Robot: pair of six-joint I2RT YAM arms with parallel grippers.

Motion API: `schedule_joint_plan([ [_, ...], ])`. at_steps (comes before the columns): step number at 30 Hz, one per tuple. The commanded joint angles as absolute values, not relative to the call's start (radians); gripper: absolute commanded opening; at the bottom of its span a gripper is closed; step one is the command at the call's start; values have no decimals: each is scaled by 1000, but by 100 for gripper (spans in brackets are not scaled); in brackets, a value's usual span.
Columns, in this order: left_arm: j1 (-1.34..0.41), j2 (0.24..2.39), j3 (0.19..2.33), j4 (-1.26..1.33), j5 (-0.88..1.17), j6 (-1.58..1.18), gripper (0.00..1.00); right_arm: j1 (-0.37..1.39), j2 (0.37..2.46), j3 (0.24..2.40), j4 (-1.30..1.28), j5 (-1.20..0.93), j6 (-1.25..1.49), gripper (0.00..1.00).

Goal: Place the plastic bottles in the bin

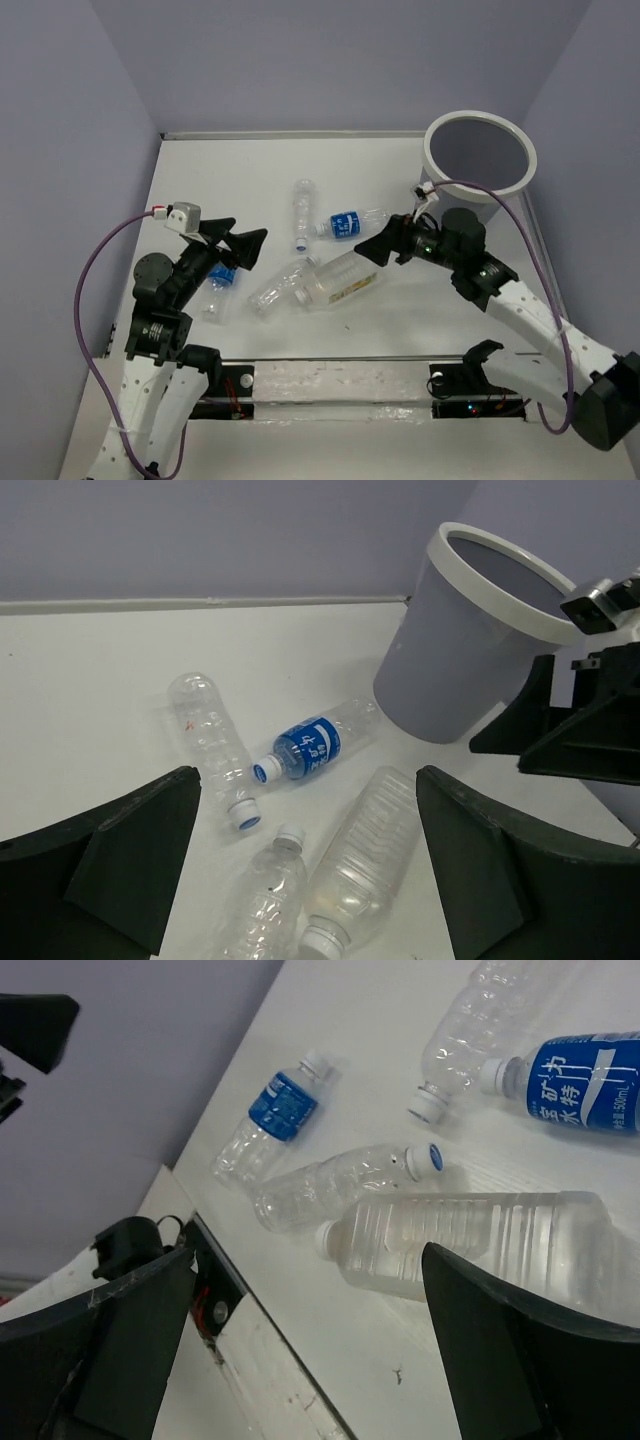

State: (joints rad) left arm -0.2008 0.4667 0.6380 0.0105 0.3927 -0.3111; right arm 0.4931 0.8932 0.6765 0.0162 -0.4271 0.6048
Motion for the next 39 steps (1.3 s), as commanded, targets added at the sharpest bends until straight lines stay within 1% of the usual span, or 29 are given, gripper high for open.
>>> schedule_joint_plan([
  [1, -209, 445, 680, 29, 411, -288, 99, 587, 1090, 874, 80, -200, 514, 100],
  [2, -215, 437, 680, 25, 408, -287, 99, 588, 1180, 909, 81, -161, 503, 100],
  [3, -219, 434, 680, 23, 403, -287, 99, 604, 1224, 983, 80, -143, 496, 100],
  [6, -248, 423, 683, 12, 361, -293, 99, 627, 1354, 1096, 68, -69, 476, 100],
  [8, -273, 419, 692, -26, 267, -304, 99, 637, 1484, 1216, 38, -22, 469, 100],
  [9, -282, 413, 692, -35, 224, -310, 99, 637, 1573, 1300, 9, 44, 477, 100],
  [12, -324, 407, 689, -38, 199, -331, 99, 655, 1702, 1426, -60, 126, 489, 100],
  [13, -336, 407, 687, -40, 190, -339, 99, 667, 1788, 1471, -80, 149, 495, 100],
  [14, -362, 408, 686, -41, 184, -348, 99, 667, 1828, 1558, -95, 185, 500, 100],
  [15, -374, 408, 684, -43, 180, -359, 99, 679, 1870, 1601, -124, 199, 505, 100],
  [18, -420, 405, 687, -51, 164, -370, 99, 690, 2055, 1802, -193, 227, 538, 100],
  [20, -437, 405, 690, -52, 157, -365, 99, 701, 2120, 1836, -218, 221, 546, 100],
  [21, -451, 402, 692, -55, 150, -361, 99, 701, 2150, 1898, -245, 233, 551, 100],
  [24, -466, 402, 692, -64, 140, -341, 99, 710, 2248, 1997, -305, 291, 549, 100],
  [28, -489, 400, 687, -67, 134, -336, 99, 710, 2336, 2086, -363, 344, 549, 99],
  [31, -499, 399, 690, -71, 129, -334, 99, 710, 2384, 2126, -391, 364, 560, 96],
  [35, -506, 393, 690, -75, 120, -333, 99, 710, 2433, 2161, -391, 315, 580, 93],
  [36, -505, 391, 690, -77, 118, -333, 99, 719, 2442, 2169, -391, 304, 584, 89],
  [38, -505, 390, 690, -75, 115, -333, 99, 719, 2468, 2187, -391, 292, 597, 88],
  [39, -505, 390, 689, -77, 115, -333, 99, 719, 2474, 2194, -391, 287, 601, 85],
])
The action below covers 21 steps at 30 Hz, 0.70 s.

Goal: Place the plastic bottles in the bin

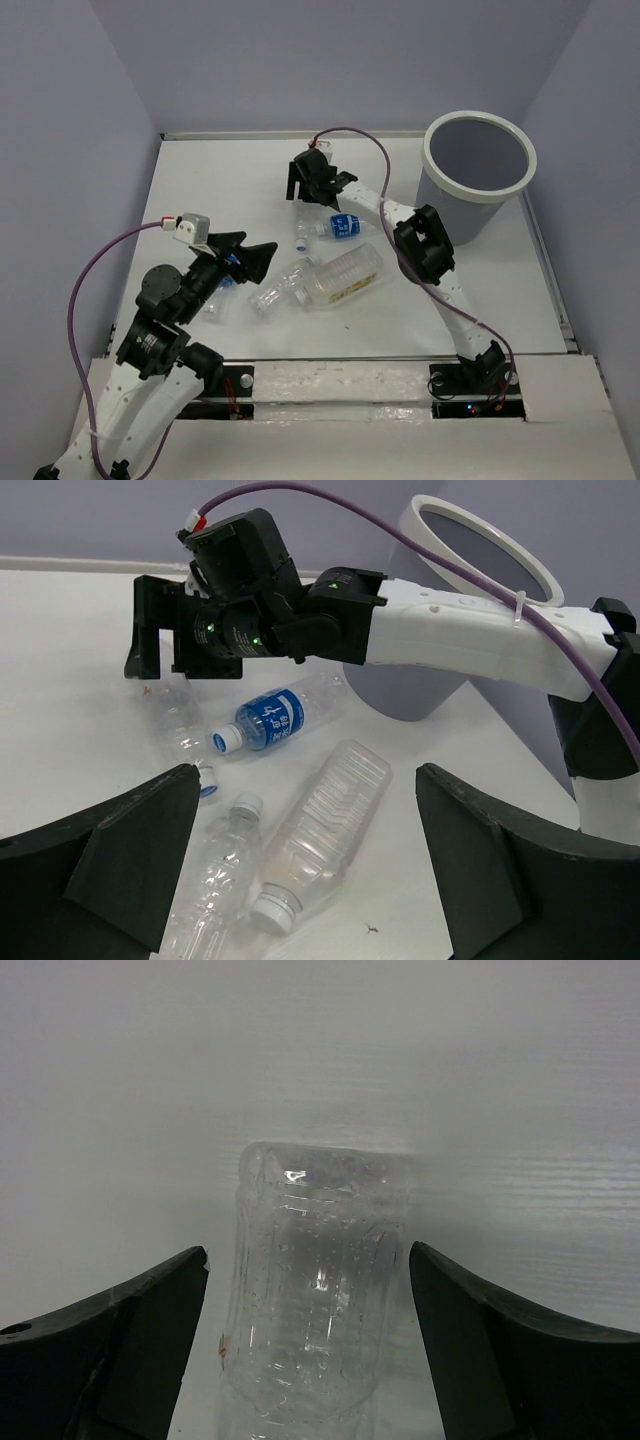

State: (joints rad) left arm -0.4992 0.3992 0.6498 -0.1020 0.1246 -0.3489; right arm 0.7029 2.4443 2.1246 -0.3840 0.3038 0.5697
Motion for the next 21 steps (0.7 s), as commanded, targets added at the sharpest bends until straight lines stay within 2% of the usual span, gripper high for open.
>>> schedule_joint_plan([
  [1, -505, 390, 689, -77, 115, -333, 99, 719, 2480, 2198, -391, 287, 604, 84],
  [3, -505, 399, 689, -77, 118, -331, 99, 719, 2479, 2198, -387, 290, 617, 78],
  [4, -505, 402, 692, -78, 120, -328, 99, 719, 2479, 2200, -382, 291, 618, 71],
  [6, -505, 416, 692, -80, 121, -327, 99, 719, 2471, 2204, -367, 295, 620, 63],
  [7, -506, 420, 693, -83, 121, -327, 99, 719, 2465, 2209, -356, 293, 626, 54],
  [9, -506, 433, 695, -84, 120, -325, 99, 719, 2429, 2197, -281, 269, 633, 45],
  [17, -500, 465, 698, -95, 104, -322, 99, 719, 2176, 2096, 24, 189, 623, 43],
  [21, -500, 497, 698, -110, 107, -321, 98, 719, 1957, 1940, 90, 363, 458, 42],
])
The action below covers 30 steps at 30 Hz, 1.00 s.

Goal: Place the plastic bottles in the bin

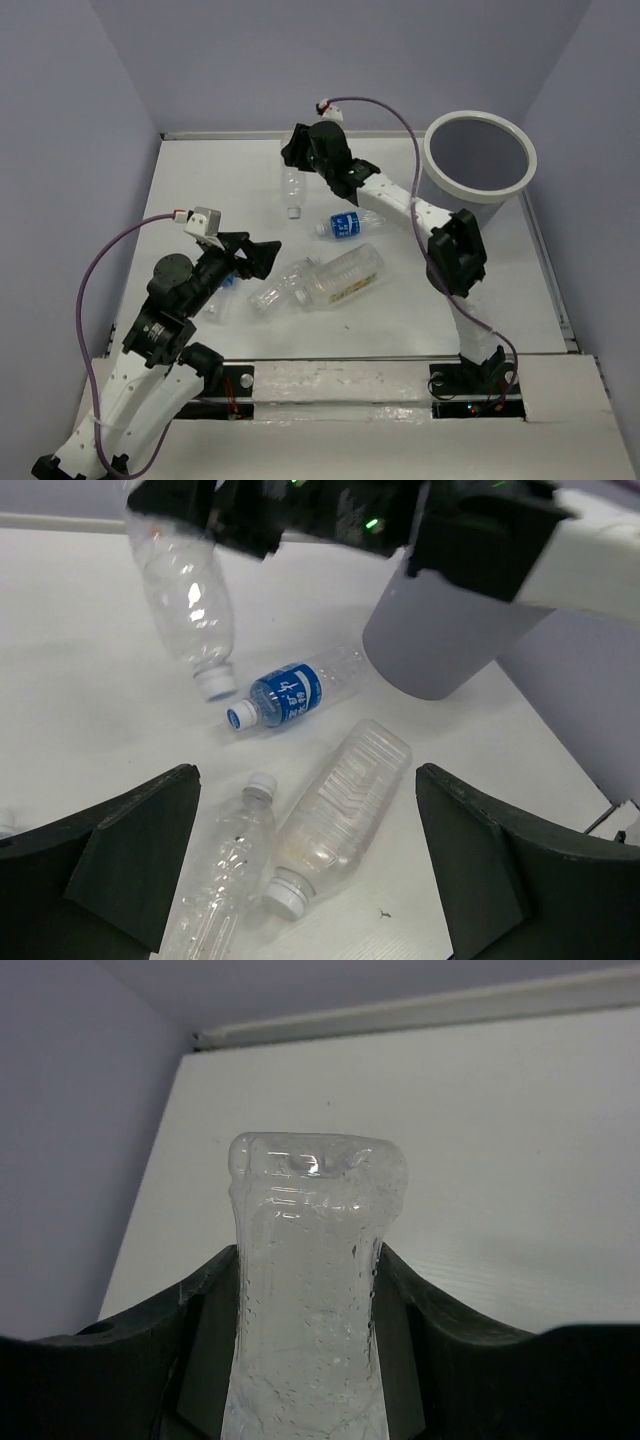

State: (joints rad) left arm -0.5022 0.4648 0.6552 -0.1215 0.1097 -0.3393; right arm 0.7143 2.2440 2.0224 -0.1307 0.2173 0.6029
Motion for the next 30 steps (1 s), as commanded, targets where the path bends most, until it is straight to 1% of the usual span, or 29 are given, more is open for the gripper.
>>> schedule_joint_plan([
  [1, -502, 503, 696, -112, 120, -324, 98, 719, 1907, 1909, 100, 402, 413, 41],
  [2, -502, 514, 695, -115, 129, -328, 98, 719, 1858, 1878, 113, 432, 315, 41],
  [3, -503, 543, 695, -118, 138, -331, 98, 710, 1763, 1844, 130, 466, 266, 40],
  [5, -508, 604, 709, -123, 166, -334, 98, 684, 1672, 1744, 187, 561, 120, 40],
  [6, -506, 626, 724, -124, 195, -334, 98, 667, 1593, 1682, 221, 604, 48, 40],
  [8, -508, 667, 739, -126, 227, -334, 98, 620, 1517, 1628, 239, 620, 11, 40],
  [11, -512, 719, 765, -121, 249, -342, 98, 474, 1393, 1549, 255, 600, -69, 40],
  [12, -515, 733, 770, -117, 242, -348, 98, 383, 1373, 1537, 283, 607, -90, 40],
  [14, -523, 758, 788, -101, 210, -353, 99, 286, 1348, 1513, 298, 603, -110, 39],
  [15, -526, 768, 795, -97, 195, -359, 98, 205, 1345, 1502, 311, 576, -106, 39],
  [17, -535, 801, 799, -52, 161, -390, 98, 132, 1345, 1459, 357, 537, -97, 39],
  [20, -548, 859, 790, 38, 115, -419, 98, 101, 1376, 1399, 445, 506, -144, 39],
  [23, -557, 1039, 837, 54, 46, -426, 97, 92, 1422, 1365, 495, 466, -187, 39],
  [25, -586, 1113, 891, 81, 12, -426, 96, 92, 1419, 1338, 505, 469, -173, 45],
  [26, -601, 1180, 916, 93, 11, -408, 96, 92, 1402, 1318, 523, 468, -164, 54],
  [27, -617, 1216, 939, 103, -30, -393, 96, 92, 1390, 1299, 523, 466, -155, 71],
  [28, -632, 1247, 966, 112, -47, -371, 96, 92, 1378, 1269, 520, 463, -143, 99],
  [29, -664, 1279, 1021, 130, -43, -341, 96, 92, 1365, 1256, 514, 463, -123, 100],
  [30, -679, 1339, 1046, 141, -40, -248, 96, 92, 1353, 1255, 491, 457, -100, 100],
])
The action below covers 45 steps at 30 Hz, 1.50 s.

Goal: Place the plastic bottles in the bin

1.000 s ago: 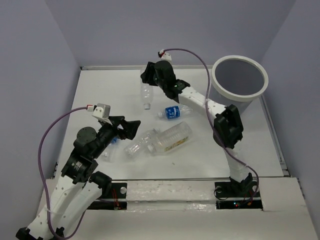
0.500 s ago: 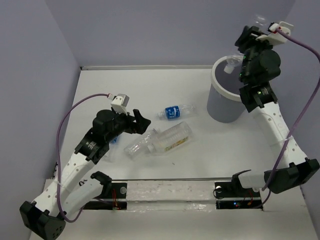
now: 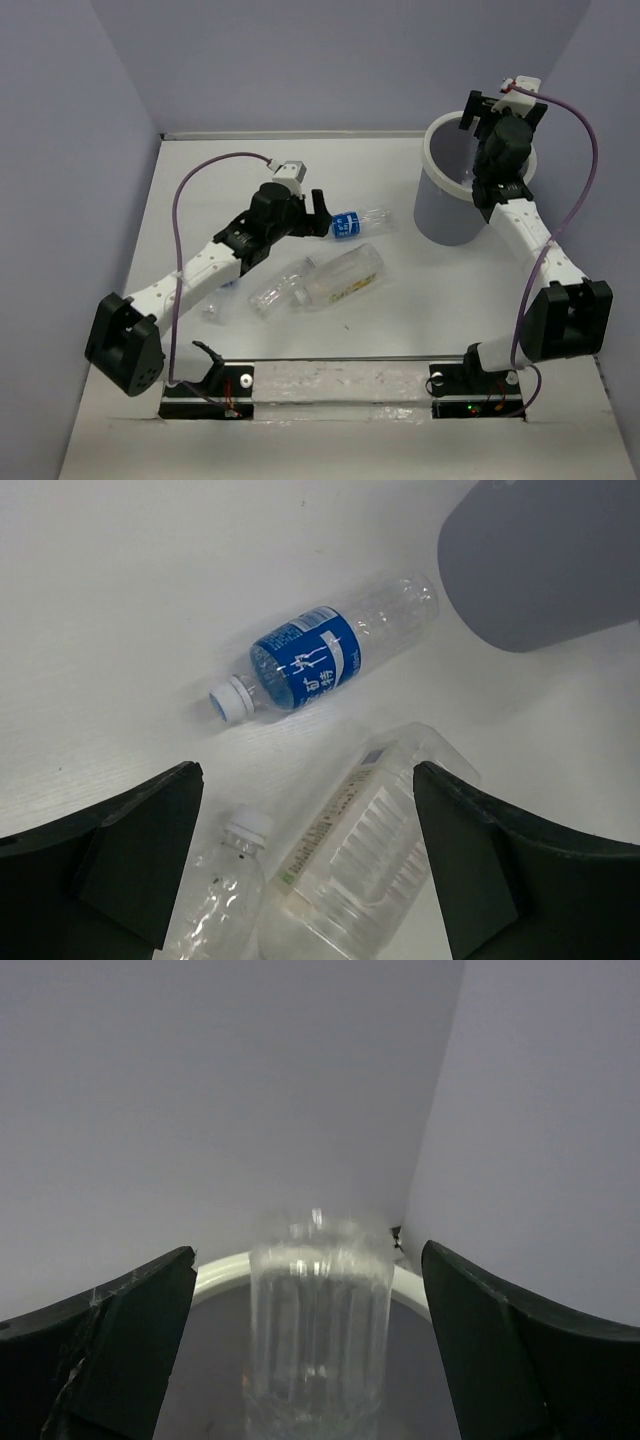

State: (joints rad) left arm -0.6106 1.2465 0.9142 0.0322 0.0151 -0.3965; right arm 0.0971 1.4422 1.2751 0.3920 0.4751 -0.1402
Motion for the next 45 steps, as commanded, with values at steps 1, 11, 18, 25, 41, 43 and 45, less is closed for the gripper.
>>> schedule_joint_plan([
  [1, -696, 1368, 1069, 152, -41, -192, 96, 92, 1332, 1259, 412, 436, -72, 100],
  [11, -732, 1731, 1348, -11, 63, 230, 99, 92, 1076, 1200, 77, 167, 216, 100],
  [18, -738, 1881, 1476, -149, 91, 285, 99, 92, 913, 1063, 23, -51, 348, 99],
  [25, -741, 1993, 1516, -161, 66, 288, 94, 92, 821, 982, 8, -225, 419, 98],
  [41, -738, 1905, 1474, -38, -161, 242, 26, 92, 776, 877, 40, -353, 549, 95],
  [43, -733, 1823, 1462, -6, -150, 186, 26, 92, 794, 877, 55, -357, 586, 95],
  [45, -729, 1736, 1428, 38, -102, 94, 26, 92, 805, 870, 93, -370, 622, 96],
])
